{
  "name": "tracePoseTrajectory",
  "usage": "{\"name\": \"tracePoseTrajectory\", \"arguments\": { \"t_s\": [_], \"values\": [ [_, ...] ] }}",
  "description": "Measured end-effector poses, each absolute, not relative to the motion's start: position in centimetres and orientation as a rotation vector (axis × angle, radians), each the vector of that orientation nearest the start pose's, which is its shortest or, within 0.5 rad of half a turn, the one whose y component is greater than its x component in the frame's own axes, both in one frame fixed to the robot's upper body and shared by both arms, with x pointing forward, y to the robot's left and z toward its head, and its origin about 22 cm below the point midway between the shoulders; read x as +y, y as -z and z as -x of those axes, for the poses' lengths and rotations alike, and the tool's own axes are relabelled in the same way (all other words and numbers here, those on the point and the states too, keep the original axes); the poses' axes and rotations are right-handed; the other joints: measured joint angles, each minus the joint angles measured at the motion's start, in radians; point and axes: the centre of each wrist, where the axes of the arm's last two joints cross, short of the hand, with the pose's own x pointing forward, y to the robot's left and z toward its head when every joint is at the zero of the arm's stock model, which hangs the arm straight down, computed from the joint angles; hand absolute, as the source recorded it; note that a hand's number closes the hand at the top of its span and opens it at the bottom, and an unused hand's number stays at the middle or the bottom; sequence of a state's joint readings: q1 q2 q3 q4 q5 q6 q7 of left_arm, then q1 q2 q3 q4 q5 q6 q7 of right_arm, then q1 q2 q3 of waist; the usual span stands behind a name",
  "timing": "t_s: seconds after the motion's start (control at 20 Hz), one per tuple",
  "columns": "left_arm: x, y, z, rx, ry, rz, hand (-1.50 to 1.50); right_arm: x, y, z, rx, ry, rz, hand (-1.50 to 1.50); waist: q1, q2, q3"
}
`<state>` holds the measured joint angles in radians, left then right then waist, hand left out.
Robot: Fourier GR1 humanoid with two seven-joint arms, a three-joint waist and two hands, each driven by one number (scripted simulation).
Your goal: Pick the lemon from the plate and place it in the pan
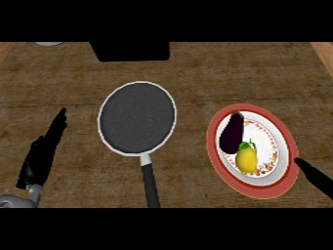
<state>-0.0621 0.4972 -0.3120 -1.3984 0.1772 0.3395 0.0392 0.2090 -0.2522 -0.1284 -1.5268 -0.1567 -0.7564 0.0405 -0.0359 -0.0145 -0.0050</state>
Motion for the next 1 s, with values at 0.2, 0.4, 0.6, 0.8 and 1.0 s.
{"name": "tracePoseTrajectory", "arguments": {
  "t_s": [0.2, 0.4, 0.6, 0.8, 1.0],
  "values": [
    [29.1, 0.5, -23.8, -1.372, 0.241, -0.358, 0.0, -33.1, 2.1, -14.0, -1.14, 0.453, 0.942, -1.5, 0.016, 0.007, -0.001],
    [28.8, -0.3, -23.5, -1.382, 0.26, -0.345, 0.0, -32.2, -0.6, -12.4, -1.084, 0.303, 0.92, -1.5, 0.033, 0.012, -0.001],
    [28.5, -0.6, -23.0, -1.385, 0.263, -0.334, 0.0, -31.3, -4.8, -12.8, -1.056, 0.168, 0.858, -1.5, 0.045, 0.014, 0.0],
    [28.5, -0.8, -23.2, -1.388, 0.271, -0.331, 0.0, -29.7, -8.5, -14.5, -1.024, 0.061, 0.795, -1.5, 0.053, 0.017, 0.001],
    [28.5, -1.1, -22.7, -1.386, 0.278, -0.33, 0.0, -29.0, -11.3, -17.1, -0.97, 0.008, 0.774, -1.5, 0.061, 0.018, 0.002]
  ]
}}
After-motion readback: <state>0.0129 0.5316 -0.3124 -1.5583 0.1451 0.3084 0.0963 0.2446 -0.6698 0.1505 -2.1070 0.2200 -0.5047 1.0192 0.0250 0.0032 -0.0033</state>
